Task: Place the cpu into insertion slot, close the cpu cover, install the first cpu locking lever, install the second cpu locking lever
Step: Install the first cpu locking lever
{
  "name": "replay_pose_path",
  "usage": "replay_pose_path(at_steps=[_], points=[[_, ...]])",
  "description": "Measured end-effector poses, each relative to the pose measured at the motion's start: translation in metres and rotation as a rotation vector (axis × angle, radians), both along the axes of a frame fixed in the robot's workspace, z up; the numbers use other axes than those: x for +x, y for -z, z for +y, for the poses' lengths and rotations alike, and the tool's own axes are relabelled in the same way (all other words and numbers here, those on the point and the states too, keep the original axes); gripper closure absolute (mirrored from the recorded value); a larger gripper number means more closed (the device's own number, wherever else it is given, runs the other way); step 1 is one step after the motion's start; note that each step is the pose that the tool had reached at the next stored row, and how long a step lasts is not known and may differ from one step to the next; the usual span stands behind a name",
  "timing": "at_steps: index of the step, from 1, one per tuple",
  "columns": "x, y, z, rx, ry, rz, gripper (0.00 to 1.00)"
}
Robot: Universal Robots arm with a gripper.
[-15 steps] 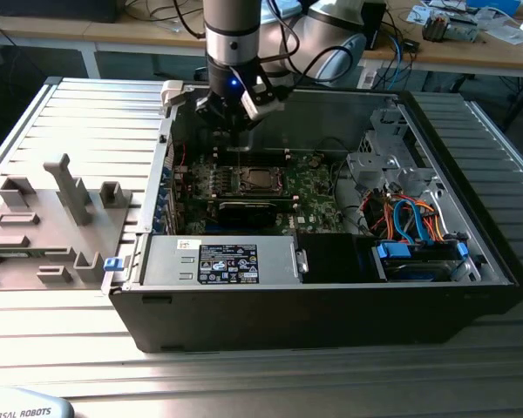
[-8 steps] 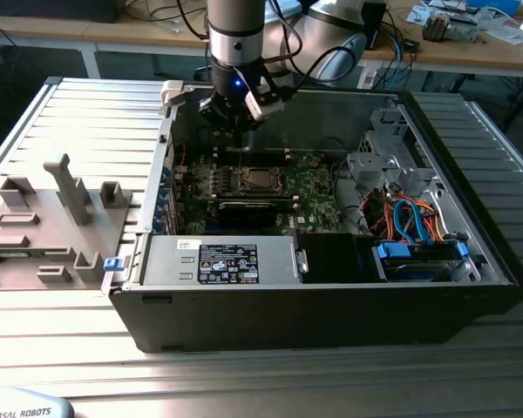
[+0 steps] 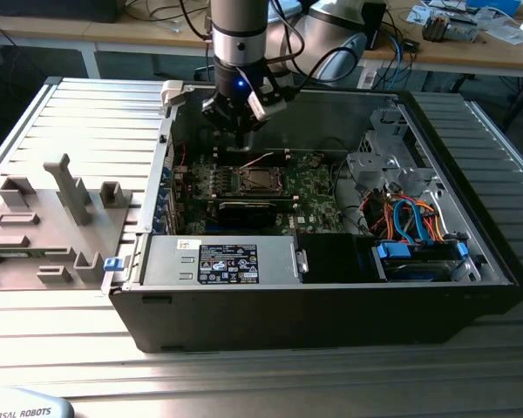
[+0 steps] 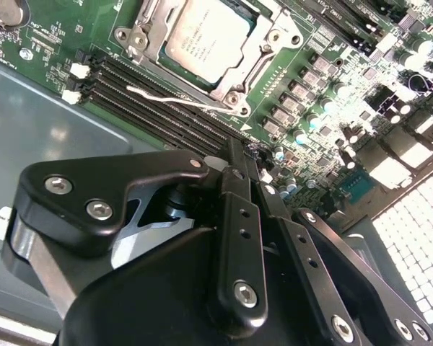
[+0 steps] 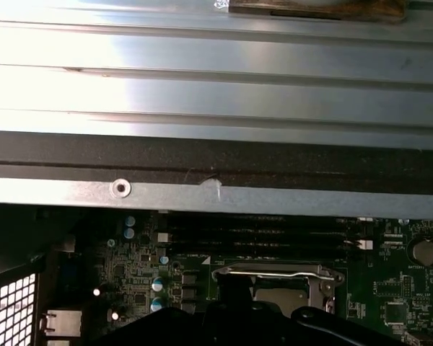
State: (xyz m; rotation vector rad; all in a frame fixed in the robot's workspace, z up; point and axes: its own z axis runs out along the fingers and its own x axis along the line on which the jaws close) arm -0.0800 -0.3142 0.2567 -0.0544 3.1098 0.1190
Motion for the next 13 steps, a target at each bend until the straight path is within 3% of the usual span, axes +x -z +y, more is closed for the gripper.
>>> replay_pose_path(at_steps=[13], points=[[0.0023,0.0004,0.0000,-0.0021,0.000,0.0001,0.89]])
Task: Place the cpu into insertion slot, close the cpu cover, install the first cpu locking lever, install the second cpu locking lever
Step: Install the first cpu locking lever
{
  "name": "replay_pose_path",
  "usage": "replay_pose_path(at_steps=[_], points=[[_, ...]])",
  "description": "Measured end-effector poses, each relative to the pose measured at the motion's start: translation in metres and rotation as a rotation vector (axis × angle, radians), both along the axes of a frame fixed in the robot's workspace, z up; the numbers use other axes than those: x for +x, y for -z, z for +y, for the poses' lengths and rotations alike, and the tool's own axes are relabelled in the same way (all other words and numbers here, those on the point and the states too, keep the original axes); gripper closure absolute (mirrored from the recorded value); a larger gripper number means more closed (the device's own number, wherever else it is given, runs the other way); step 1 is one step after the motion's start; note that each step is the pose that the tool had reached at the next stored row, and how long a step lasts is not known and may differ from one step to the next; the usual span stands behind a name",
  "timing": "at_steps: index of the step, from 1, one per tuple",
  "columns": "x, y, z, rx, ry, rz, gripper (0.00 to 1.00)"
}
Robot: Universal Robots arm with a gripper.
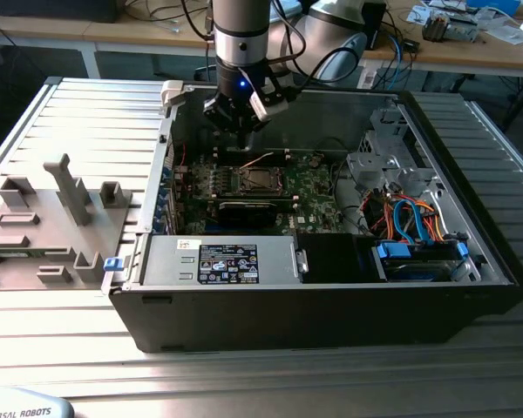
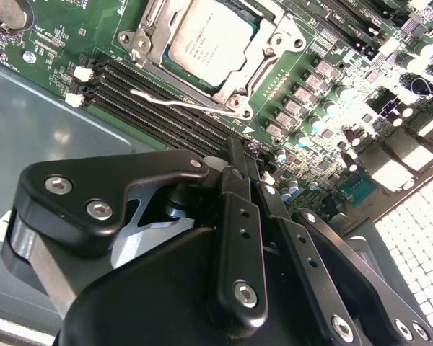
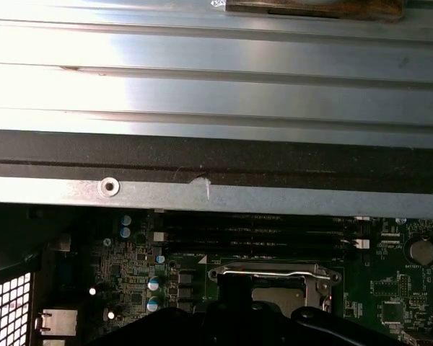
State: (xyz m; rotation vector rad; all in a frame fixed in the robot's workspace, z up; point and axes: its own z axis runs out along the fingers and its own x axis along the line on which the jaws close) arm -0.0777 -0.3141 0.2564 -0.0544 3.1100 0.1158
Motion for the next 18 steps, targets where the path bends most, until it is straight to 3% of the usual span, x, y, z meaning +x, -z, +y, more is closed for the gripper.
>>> replay_pose_path(at_steps=[7,18], points=[[0.0021,0.0003,0.0000,-0.0046,0.000,-0.0001,0.89],[0.0127,0.0015,0.0000,-0.0245,0.000,-0.0001,0.89]])
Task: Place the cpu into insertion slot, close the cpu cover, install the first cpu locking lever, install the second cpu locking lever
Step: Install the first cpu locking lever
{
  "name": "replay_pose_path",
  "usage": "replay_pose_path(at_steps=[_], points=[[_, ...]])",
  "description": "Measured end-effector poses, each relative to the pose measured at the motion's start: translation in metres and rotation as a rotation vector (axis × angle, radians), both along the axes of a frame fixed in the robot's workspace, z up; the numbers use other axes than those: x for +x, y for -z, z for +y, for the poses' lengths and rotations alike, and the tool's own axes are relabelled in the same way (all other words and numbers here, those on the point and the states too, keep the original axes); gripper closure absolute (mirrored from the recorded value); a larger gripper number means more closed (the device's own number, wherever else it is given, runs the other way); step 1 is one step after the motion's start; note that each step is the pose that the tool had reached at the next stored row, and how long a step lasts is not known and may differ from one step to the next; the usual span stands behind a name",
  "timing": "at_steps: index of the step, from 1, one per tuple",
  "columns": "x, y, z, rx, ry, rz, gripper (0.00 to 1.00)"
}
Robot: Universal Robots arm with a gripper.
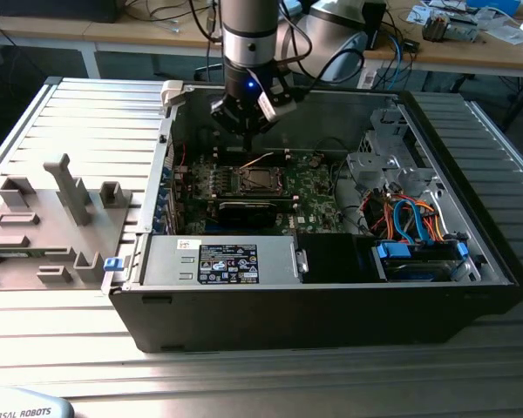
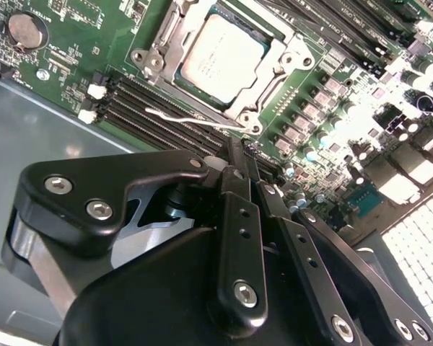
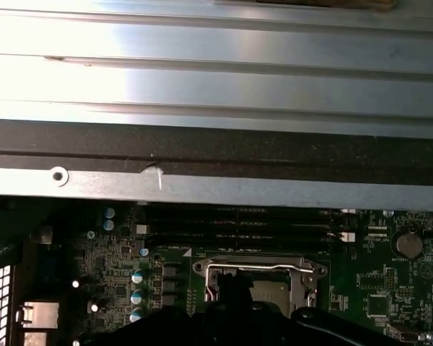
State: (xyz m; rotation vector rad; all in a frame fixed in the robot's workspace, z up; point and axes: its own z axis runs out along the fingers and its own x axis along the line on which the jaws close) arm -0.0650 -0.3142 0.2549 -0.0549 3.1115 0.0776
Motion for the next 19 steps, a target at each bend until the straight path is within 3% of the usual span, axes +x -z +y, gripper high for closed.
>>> replay_pose_path(at_steps=[7,19], points=[[0.0045,0.0011,0.0000,-0.0075,0.000,0.0001,0.89],[0.0106,0.0030,0.0000,-0.0108,0.000,0.0002,0.89]])
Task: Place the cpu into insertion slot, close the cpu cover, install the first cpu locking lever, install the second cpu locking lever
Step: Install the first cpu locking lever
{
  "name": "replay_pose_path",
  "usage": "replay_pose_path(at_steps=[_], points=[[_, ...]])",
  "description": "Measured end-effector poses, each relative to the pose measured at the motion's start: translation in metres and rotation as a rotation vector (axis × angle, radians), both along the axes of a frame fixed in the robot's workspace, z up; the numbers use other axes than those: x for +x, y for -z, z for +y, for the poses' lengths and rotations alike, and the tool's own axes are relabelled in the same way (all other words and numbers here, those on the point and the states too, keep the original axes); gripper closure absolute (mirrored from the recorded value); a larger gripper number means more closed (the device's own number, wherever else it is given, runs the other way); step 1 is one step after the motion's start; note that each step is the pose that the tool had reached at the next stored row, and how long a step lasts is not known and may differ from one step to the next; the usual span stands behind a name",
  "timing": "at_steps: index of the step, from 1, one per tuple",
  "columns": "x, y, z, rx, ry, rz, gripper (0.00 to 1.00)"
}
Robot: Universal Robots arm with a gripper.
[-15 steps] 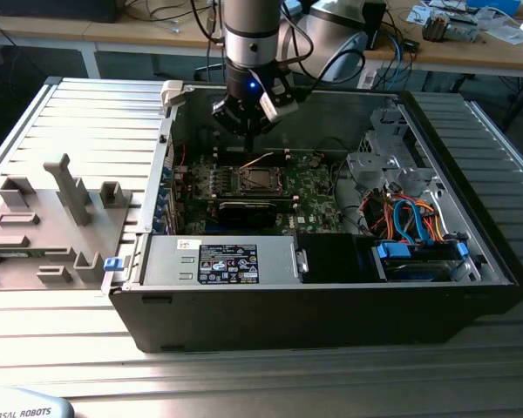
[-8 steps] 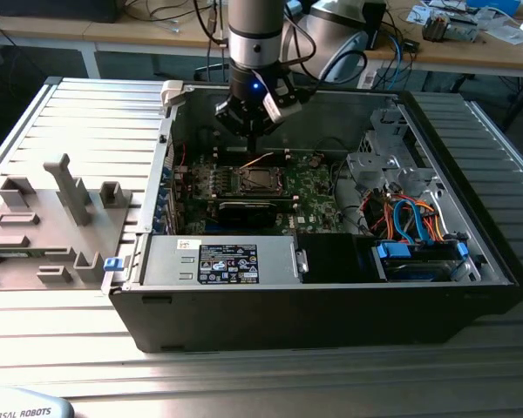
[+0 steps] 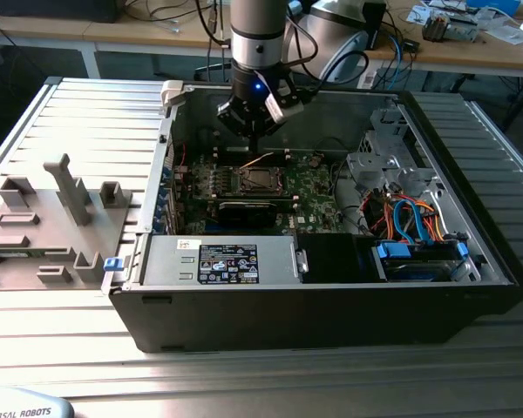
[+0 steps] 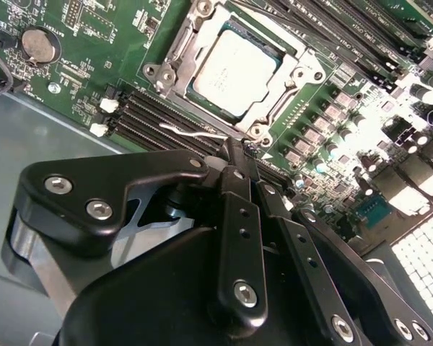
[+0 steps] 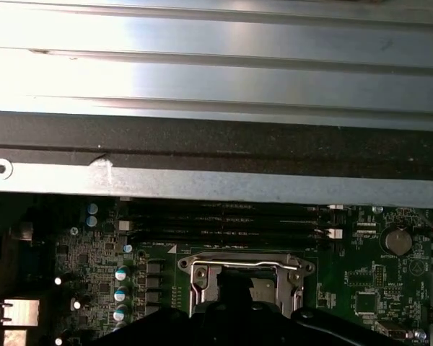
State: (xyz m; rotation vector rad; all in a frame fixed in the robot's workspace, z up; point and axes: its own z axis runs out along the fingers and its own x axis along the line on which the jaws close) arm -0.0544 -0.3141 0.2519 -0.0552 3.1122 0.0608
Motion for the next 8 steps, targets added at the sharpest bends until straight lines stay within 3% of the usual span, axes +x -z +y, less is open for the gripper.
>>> replay_pose_path(at_steps=[8], points=[[0.0033,0.0019,0.0000,-0.0005,0.000,-0.0001,0.89]])
